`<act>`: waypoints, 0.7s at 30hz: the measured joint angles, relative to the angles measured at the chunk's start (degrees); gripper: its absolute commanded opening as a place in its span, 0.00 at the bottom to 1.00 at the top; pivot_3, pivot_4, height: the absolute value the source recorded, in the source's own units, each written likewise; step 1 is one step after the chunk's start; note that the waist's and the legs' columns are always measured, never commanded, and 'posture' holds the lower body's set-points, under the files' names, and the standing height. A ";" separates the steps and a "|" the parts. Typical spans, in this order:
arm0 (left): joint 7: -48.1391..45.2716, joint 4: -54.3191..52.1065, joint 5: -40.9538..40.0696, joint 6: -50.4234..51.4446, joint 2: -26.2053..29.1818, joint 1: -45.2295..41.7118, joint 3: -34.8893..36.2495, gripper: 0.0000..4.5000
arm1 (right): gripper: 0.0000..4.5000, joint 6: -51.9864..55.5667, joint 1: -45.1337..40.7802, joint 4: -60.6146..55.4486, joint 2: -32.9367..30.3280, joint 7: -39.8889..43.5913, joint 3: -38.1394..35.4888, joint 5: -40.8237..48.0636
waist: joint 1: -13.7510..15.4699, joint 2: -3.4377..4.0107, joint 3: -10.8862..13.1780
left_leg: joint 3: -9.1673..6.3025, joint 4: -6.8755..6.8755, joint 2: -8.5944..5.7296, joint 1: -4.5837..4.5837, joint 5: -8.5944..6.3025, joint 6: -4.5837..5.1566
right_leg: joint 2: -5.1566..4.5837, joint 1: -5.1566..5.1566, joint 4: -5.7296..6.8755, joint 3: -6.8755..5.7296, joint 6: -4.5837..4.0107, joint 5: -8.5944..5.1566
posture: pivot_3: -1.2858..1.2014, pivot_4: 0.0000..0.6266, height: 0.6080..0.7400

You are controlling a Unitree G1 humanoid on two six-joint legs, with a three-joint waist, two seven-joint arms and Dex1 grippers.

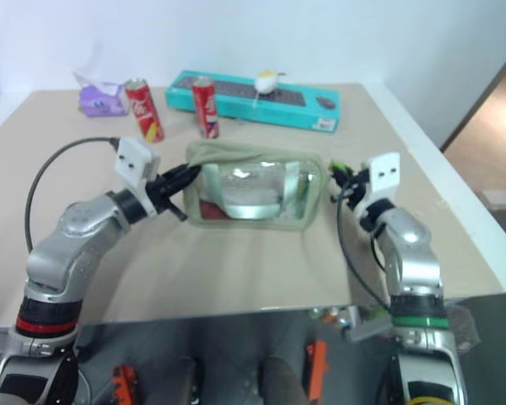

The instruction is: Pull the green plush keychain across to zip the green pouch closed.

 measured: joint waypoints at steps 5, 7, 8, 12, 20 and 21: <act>-0.37 0.00 0.00 -0.01 0.00 0.01 -0.03 0.00 | 0.01 -1.00 1.23 0.28 0.74 -1.16 0.00 -0.01 | -0.19 -0.02 -0.02 | -0.02 0.02 0.00 0.12 0.06 0.07 | 0.06 0.09 0.00 0.02 -0.02 0.10 | 0.52 0.24 1.00; -0.40 0.00 0.02 -0.01 0.00 0.01 -0.02 0.00 | 0.01 -1.63 1.66 0.13 1.35 -1.41 -0.07 0.10 | -0.22 -0.02 -0.02 | -0.02 0.02 0.01 0.14 0.07 0.08 | 0.08 0.10 0.00 0.06 -0.01 0.13 | 0.52 0.24 1.00; -0.41 0.00 0.02 -0.01 0.00 0.01 -0.02 0.00 | 0.01 -1.68 1.65 0.01 1.59 -1.55 -0.13 0.29 | -0.23 -0.02 -0.03 | -0.02 0.02 0.01 0.14 0.07 0.07 | 0.09 0.10 0.00 0.07 -0.01 0.13 | 0.52 0.24 1.00; -0.53 0.02 -0.43 0.29 0.02 0.01 0.22 0.00 | 0.09 -0.38 1.12 -0.67 2.17 -1.83 -1.43 2.68 | -0.23 -0.02 -0.02 | -0.01 0.02 0.01 0.11 0.08 0.07 | 0.09 0.07 0.00 0.10 0.00 0.14 | 0.52 0.24 1.00; -3.33 2.43 -3.22 1.85 1.76 -0.07 3.64 0.64 | 0.72 5.11 -3.38 -5.01 -1.62 1.54 -4.06 7.59 | -0.35 0.00 -0.01 | -0.01 -0.03 0.00 0.01 0.07 0.07 | 0.09 -0.01 0.00 0.10 0.02 0.08 | 0.52 0.24 1.00; -3.52 2.63 -3.22 1.82 1.79 -0.11 3.63 0.69 | 0.78 5.37 -3.72 -5.50 -2.02 1.99 -4.09 7.92 | -0.35 0.00 -0.01 | -0.01 -0.03 0.00 0.00 0.07 0.07 | 0.09 -0.02 -0.01 0.10 0.02 0.07 | 0.52 0.24 1.00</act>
